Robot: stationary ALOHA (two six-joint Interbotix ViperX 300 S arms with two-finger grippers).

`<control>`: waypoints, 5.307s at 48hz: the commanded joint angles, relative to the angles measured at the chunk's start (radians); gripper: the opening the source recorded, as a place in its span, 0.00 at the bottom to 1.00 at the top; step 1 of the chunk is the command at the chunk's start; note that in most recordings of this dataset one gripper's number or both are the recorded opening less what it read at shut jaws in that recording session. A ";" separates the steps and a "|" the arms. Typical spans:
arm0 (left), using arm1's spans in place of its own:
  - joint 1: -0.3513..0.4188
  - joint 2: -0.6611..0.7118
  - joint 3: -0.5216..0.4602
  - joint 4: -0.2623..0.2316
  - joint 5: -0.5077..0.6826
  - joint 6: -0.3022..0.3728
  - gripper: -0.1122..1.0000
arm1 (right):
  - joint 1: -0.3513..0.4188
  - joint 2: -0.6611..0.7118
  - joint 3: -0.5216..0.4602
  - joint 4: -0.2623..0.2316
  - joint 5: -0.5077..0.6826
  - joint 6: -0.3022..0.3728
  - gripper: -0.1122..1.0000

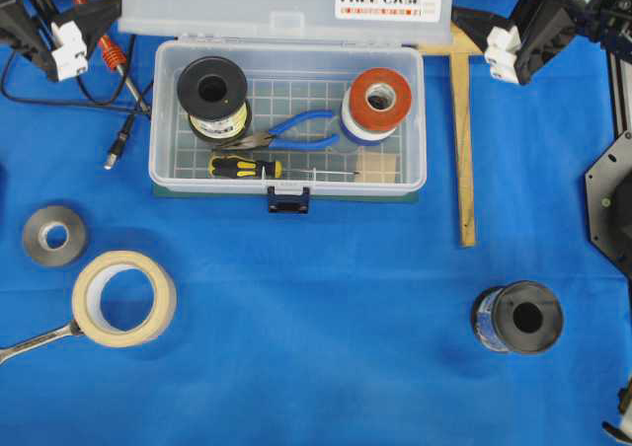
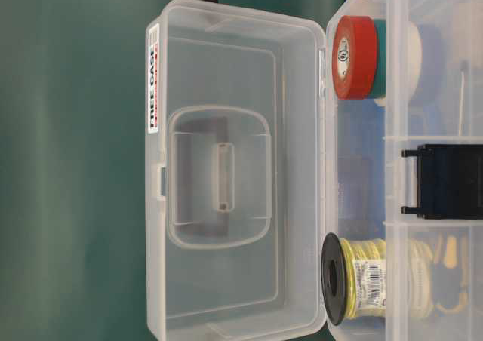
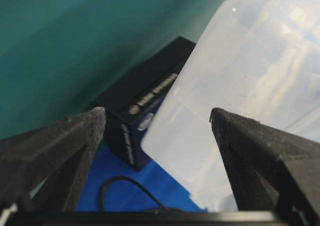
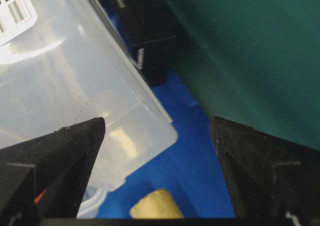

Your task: Open the tool box with both arms.

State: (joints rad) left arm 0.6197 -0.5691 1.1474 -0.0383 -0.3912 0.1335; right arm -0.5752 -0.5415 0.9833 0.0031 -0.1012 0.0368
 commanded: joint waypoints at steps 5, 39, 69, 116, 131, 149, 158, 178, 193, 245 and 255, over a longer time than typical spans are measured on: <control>0.015 0.054 -0.044 0.003 -0.006 0.031 0.91 | -0.017 0.025 -0.043 0.002 -0.023 0.003 0.88; 0.141 0.202 -0.126 0.003 -0.006 0.054 0.91 | -0.150 0.152 -0.106 0.002 -0.043 0.003 0.88; 0.175 0.252 -0.144 0.003 0.003 0.061 0.91 | -0.183 0.192 -0.109 0.002 -0.044 0.002 0.88; 0.175 0.055 0.006 0.003 0.054 0.028 0.91 | -0.173 -0.034 0.032 0.009 0.025 0.017 0.88; -0.087 -0.017 0.041 0.002 0.144 0.017 0.91 | 0.109 -0.035 0.040 0.015 0.089 0.017 0.88; -0.410 -0.038 0.055 0.003 0.149 0.017 0.91 | 0.445 -0.003 0.035 0.017 0.141 0.018 0.88; -0.515 -0.037 0.057 0.002 0.156 0.015 0.91 | 0.515 0.025 0.026 0.015 0.146 0.026 0.88; -0.571 -0.328 0.114 0.003 0.339 -0.009 0.91 | 0.515 -0.275 0.112 0.014 0.313 0.026 0.88; -0.581 -0.554 0.179 -0.002 0.482 -0.017 0.90 | 0.515 -0.466 0.209 0.018 0.391 0.041 0.88; -0.581 -0.588 0.215 -0.002 0.486 -0.026 0.89 | 0.514 -0.480 0.247 0.014 0.391 0.077 0.88; -0.581 -0.586 0.216 -0.002 0.486 -0.026 0.89 | 0.514 -0.480 0.247 0.014 0.393 0.077 0.88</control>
State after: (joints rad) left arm 0.0399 -1.1628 1.3729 -0.0383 0.0997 0.1089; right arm -0.0614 -1.0247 1.2456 0.0184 0.2945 0.1120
